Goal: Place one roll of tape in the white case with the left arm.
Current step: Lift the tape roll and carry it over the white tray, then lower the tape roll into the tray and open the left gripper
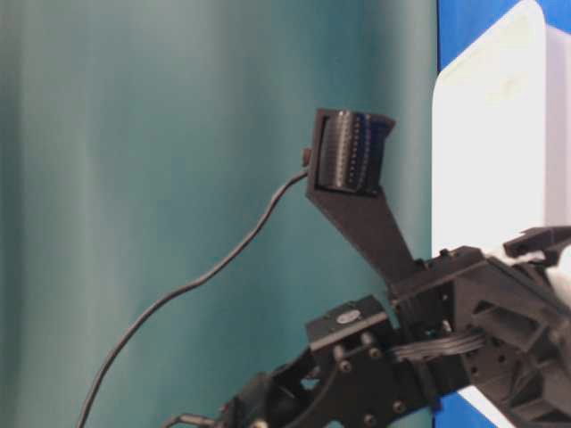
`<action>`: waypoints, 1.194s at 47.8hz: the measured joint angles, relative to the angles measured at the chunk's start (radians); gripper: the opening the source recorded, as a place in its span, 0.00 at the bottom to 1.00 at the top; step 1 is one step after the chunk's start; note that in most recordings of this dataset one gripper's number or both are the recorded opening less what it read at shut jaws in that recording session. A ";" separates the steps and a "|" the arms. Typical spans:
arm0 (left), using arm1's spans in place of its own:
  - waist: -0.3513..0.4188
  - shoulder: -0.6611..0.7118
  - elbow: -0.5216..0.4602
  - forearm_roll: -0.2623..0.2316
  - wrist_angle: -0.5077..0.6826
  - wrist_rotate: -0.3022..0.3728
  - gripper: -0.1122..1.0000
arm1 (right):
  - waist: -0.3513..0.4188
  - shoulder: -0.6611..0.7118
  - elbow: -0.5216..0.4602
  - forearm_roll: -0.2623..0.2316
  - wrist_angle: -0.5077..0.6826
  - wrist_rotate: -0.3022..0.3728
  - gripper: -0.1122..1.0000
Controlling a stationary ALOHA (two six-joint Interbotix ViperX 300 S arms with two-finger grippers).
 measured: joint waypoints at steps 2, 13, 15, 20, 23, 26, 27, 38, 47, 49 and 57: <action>-0.002 -0.015 -0.002 0.002 0.015 -0.002 0.34 | 0.002 0.002 0.000 0.000 0.000 0.000 0.00; 0.000 -0.167 -0.018 0.037 0.077 0.018 0.34 | 0.000 0.005 0.000 0.000 0.009 0.000 0.00; 0.006 -0.189 -0.020 0.048 0.081 0.026 0.34 | 0.000 0.005 0.000 0.000 0.011 0.000 0.00; 0.051 -0.215 -0.018 0.055 0.086 0.055 0.34 | 0.000 0.006 0.000 0.000 0.009 0.000 0.00; 0.097 -0.218 -0.018 0.057 0.086 0.077 0.34 | 0.000 0.006 0.000 0.000 0.011 0.000 0.00; 0.155 -0.218 -0.012 0.057 0.078 0.114 0.34 | 0.000 0.008 -0.002 0.000 0.011 0.000 0.00; 0.173 -0.218 -0.011 0.057 0.075 0.124 0.34 | 0.000 0.009 0.000 0.000 0.011 0.000 0.00; 0.291 -0.173 0.020 0.058 -0.017 0.215 0.34 | 0.000 0.015 0.002 0.000 0.011 0.000 0.00; 0.356 -0.092 0.025 0.057 -0.057 0.215 0.34 | 0.000 0.018 0.003 0.000 0.012 0.000 0.00; 0.362 -0.080 0.025 0.058 -0.064 0.216 0.34 | 0.000 0.018 0.003 0.000 0.014 0.000 0.00; 0.376 -0.032 0.026 0.057 -0.118 0.219 0.59 | 0.000 0.020 0.003 0.000 0.017 0.000 0.00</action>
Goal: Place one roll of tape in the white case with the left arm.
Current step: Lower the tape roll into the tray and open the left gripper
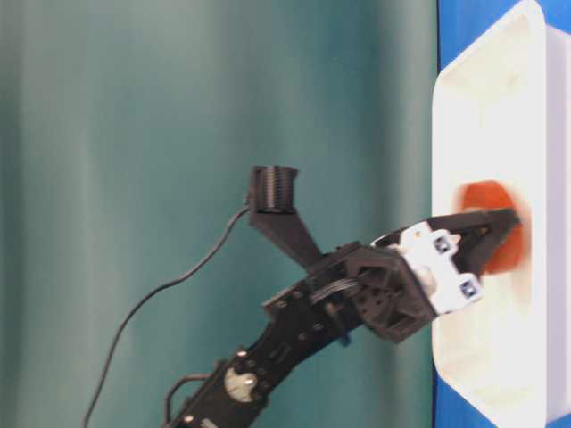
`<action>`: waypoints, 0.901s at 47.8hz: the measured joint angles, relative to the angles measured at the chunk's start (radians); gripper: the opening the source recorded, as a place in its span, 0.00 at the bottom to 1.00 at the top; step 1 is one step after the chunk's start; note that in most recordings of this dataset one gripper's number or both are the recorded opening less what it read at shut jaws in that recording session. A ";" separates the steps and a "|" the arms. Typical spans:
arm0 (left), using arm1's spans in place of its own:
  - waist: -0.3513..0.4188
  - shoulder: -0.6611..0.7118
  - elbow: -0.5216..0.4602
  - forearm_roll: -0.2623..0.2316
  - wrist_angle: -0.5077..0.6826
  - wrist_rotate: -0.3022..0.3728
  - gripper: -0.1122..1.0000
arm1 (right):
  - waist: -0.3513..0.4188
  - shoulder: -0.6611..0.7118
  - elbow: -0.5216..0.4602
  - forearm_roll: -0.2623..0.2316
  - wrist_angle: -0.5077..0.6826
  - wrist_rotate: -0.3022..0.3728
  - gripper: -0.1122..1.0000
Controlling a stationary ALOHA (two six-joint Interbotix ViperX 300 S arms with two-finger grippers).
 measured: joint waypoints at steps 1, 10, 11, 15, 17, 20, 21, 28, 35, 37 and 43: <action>0.003 0.005 0.000 0.000 -0.006 0.000 0.64 | 0.000 0.002 0.000 0.000 0.000 0.000 0.00; 0.020 0.015 0.005 0.000 -0.023 -0.005 0.73 | 0.000 0.003 0.000 0.000 0.000 0.000 0.00; 0.023 0.014 0.006 0.002 -0.023 -0.006 0.73 | 0.000 0.005 0.000 0.000 0.002 0.000 0.00; 0.028 0.012 0.012 0.000 -0.020 -0.006 0.73 | 0.000 0.003 0.000 0.000 0.002 0.000 0.00; 0.028 0.006 0.018 0.000 -0.011 -0.005 0.73 | 0.000 0.005 0.000 0.000 0.002 0.000 0.00; 0.028 -0.014 0.028 0.000 0.005 -0.006 0.73 | 0.000 0.003 0.000 0.000 0.002 0.000 0.00; 0.028 -0.025 0.031 0.000 0.012 -0.006 0.73 | 0.000 0.005 0.000 0.000 0.002 0.000 0.00; 0.017 -0.129 0.041 0.000 0.040 -0.008 0.73 | 0.000 0.003 0.000 0.000 0.002 0.000 0.00; -0.021 -0.270 0.069 -0.002 0.041 -0.008 0.73 | 0.000 0.003 0.000 0.000 0.002 0.002 0.00; -0.035 -0.311 0.080 -0.002 0.037 -0.008 0.73 | 0.000 0.003 0.000 0.000 0.002 0.002 0.00; -0.072 -0.420 0.124 -0.008 0.015 -0.011 0.73 | 0.000 0.002 0.000 0.000 0.000 0.002 0.00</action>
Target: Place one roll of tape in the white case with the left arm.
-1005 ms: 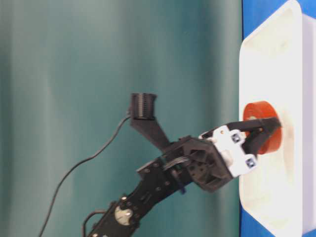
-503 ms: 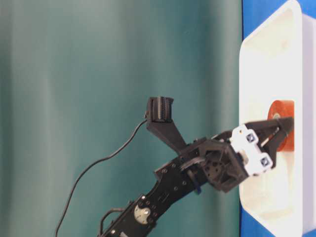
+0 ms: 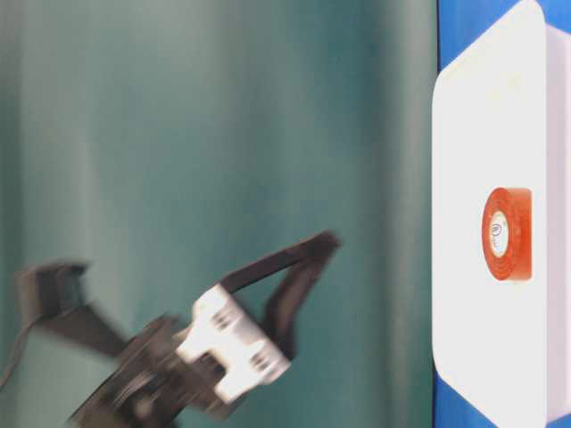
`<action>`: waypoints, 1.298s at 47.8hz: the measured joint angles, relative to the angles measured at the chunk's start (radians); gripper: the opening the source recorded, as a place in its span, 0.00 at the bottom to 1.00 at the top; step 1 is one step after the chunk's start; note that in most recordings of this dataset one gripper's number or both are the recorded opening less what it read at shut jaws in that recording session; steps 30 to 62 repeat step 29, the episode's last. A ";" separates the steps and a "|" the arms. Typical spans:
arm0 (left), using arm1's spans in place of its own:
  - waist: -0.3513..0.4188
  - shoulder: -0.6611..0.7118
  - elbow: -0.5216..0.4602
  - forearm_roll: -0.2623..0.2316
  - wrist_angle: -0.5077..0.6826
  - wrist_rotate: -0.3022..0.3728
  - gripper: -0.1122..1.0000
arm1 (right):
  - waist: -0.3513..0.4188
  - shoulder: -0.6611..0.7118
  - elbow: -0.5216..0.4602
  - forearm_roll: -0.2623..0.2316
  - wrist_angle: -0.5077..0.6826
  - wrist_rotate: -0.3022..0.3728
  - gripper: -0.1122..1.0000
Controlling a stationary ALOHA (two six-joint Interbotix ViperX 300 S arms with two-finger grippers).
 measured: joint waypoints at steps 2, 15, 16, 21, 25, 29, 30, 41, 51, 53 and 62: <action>-0.012 -0.037 0.026 -0.008 -0.020 0.000 0.73 | 0.002 0.000 0.000 0.000 0.002 -0.002 0.00; -0.052 -0.282 0.255 -0.034 -0.304 -0.018 0.73 | 0.000 0.000 0.000 0.000 0.002 -0.002 0.00; -0.052 -0.298 0.272 -0.034 -0.325 -0.023 0.73 | 0.000 -0.002 0.000 0.000 0.002 -0.002 0.00; -0.052 -0.391 0.354 -0.034 -0.419 -0.046 0.73 | 0.000 -0.002 0.000 0.000 0.000 -0.002 0.00; -0.054 -0.451 0.403 -0.034 -0.457 -0.052 0.73 | 0.000 -0.002 0.000 0.000 0.000 -0.002 0.00; -0.061 -0.497 0.442 -0.034 -0.479 -0.052 0.73 | 0.000 -0.002 0.000 0.000 0.000 0.000 0.00; -0.061 -0.497 0.442 -0.034 -0.479 -0.052 0.73 | 0.000 -0.002 0.000 0.000 0.000 0.000 0.00; -0.061 -0.497 0.442 -0.034 -0.479 -0.052 0.73 | 0.000 -0.002 0.000 0.000 0.000 0.000 0.00; -0.061 -0.497 0.442 -0.034 -0.479 -0.052 0.73 | 0.000 -0.002 0.000 0.000 0.000 0.000 0.00; -0.061 -0.497 0.442 -0.034 -0.479 -0.052 0.73 | 0.000 -0.002 0.000 0.000 0.000 0.000 0.00; -0.061 -0.497 0.442 -0.034 -0.479 -0.052 0.73 | 0.000 -0.002 0.000 0.000 0.000 0.000 0.00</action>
